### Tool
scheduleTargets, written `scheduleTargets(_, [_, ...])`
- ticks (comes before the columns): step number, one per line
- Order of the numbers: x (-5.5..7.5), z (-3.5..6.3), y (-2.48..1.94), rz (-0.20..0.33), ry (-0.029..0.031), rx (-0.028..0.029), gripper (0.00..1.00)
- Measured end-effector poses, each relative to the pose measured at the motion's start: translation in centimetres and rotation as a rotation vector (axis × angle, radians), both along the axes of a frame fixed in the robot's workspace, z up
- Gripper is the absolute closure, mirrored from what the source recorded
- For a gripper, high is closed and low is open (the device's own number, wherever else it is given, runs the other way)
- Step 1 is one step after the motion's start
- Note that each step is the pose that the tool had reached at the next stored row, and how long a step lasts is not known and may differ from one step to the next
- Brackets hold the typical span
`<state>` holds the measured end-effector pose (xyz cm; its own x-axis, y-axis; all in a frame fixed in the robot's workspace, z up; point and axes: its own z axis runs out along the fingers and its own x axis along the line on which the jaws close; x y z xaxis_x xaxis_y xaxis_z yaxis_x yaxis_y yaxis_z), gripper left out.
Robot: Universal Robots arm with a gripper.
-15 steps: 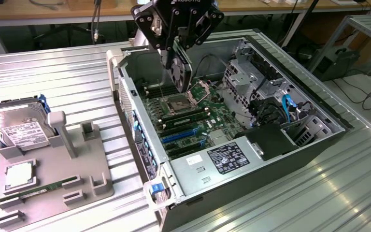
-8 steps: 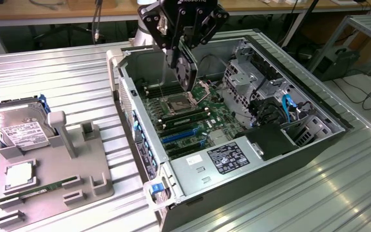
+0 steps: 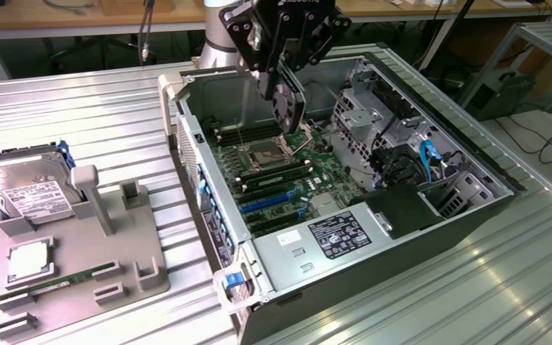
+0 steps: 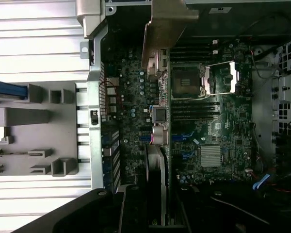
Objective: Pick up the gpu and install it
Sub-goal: 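Pick up the gpu and move the gpu toward the slot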
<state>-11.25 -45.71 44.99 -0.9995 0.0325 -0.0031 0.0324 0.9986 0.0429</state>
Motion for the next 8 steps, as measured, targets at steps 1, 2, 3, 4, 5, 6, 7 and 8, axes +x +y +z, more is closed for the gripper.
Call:
scheduleTargets(1, [0.3, -0.03, 0.00, 0.000, 0.0000, 0.0000, 0.72])
scheduleTargets(2, [0.5, -0.04, 0.00, 0.000, 0.0000, -0.0001, 0.72])
scheduleTargets(3, [0.8, -0.05, 0.00, 0.001, 0.0001, 0.0000, 0.72])
scheduleTargets(4, [1.1, -0.06, 0.00, 0.001, -0.0001, -0.0002, 0.72])
scheduleTargets(5, [1.2, -0.08, 0.00, 0.001, -0.0004, -0.0004, 0.72])
scheduleTargets(6, [1.5, -0.09, 0.00, 0.001, -0.0006, -0.0005, 0.72])
scheduleTargets(7, [1.6, -0.10, 0.00, 0.001, -0.0006, -0.0006, 0.72])
scheduleTargets(8, [1.8, -0.11, 0.00, 0.001, -0.0006, -0.0005, 0.72])
